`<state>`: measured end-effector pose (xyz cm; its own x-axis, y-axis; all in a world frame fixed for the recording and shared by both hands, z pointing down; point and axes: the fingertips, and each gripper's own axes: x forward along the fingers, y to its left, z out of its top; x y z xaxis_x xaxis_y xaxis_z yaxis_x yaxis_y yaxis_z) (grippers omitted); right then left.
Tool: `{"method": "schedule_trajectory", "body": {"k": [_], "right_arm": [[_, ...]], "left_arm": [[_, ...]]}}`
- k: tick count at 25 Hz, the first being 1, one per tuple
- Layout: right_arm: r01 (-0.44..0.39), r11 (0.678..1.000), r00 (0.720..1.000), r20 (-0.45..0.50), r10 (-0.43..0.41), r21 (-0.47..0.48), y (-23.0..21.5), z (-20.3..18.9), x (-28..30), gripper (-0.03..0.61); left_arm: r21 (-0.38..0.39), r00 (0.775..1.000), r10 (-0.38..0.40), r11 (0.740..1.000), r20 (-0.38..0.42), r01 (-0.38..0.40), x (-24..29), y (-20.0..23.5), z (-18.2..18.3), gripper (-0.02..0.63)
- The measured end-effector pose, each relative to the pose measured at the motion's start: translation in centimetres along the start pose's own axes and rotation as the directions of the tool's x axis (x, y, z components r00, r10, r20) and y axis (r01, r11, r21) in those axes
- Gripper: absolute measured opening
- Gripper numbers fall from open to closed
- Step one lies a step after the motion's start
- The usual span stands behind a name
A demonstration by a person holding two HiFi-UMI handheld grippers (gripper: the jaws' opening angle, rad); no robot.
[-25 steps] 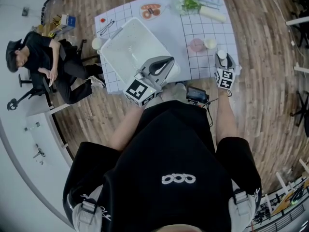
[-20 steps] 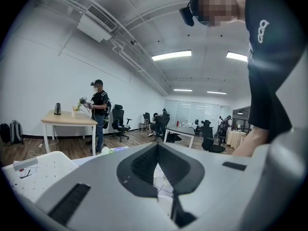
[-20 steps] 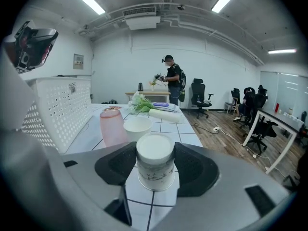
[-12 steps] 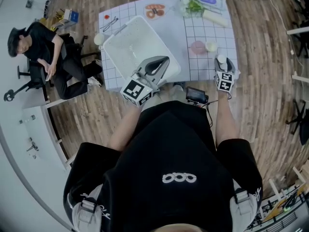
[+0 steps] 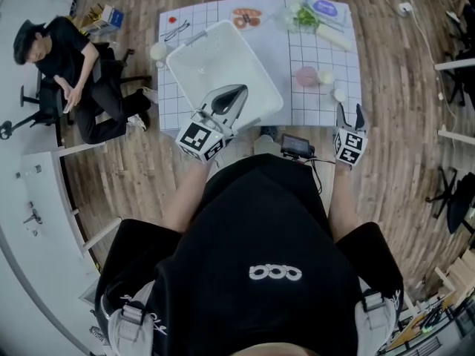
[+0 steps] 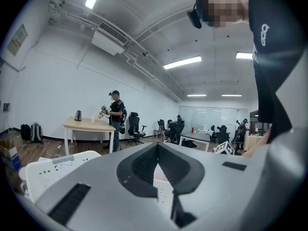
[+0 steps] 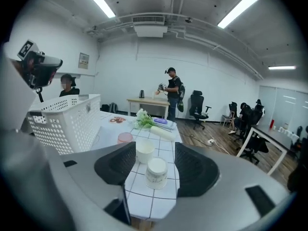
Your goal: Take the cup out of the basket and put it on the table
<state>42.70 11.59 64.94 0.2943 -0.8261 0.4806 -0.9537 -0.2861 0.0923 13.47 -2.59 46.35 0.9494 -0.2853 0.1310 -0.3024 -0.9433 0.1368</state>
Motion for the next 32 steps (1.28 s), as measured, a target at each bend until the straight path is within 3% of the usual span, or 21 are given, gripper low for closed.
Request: {"method": "schedule_trajectory", "body": {"k": [1,4,7,11,17,23,32], "right_arm": [[-0.011,1.0,1.0,0.016,0.012,-0.015,0.9,1.2,-0.9,0.249],[-0.06,0.994,0.995,0.074,0.067,-0.095,4.7,5.1,-2.9,0.116],[-0.16,0.976,0.974,0.135,0.18,-0.15,9.9,9.0,-4.9,0.052],[-0.329,0.926,0.916,0.178,0.36,-0.185,16.9,12.9,-8.0,0.031],[-0.545,0.815,0.802,0.16,0.575,-0.197,25.2,13.3,-12.9,0.025],[-0.604,0.771,0.763,0.132,0.632,-0.201,28.3,12.5,-15.9,0.025],[-0.611,0.76,0.758,0.113,0.643,-0.221,28.9,11.8,-16.8,0.025]], "left_arm": [[-0.002,1.0,0.012,1.0,0.008,-0.012,-0.8,0.2,0.1,0.006],[-0.02,0.998,0.053,0.998,0.038,-0.053,-3.4,0.6,0.2,0.006],[-0.034,0.993,0.096,0.995,0.061,-0.095,-6.7,0.4,0.0,0.006],[-0.056,0.985,0.155,0.987,0.082,-0.15,-10.8,-0.3,-0.4,0.006],[-0.094,0.973,0.215,0.974,0.086,-0.207,-15.9,-2.3,-2.4,0.006],[-0.117,0.964,0.252,0.963,0.081,-0.242,-18.7,-3.3,-3.8,0.006],[-0.119,0.961,0.262,0.961,0.087,-0.251,-19.5,-3.7,-4.1,0.006]]}}
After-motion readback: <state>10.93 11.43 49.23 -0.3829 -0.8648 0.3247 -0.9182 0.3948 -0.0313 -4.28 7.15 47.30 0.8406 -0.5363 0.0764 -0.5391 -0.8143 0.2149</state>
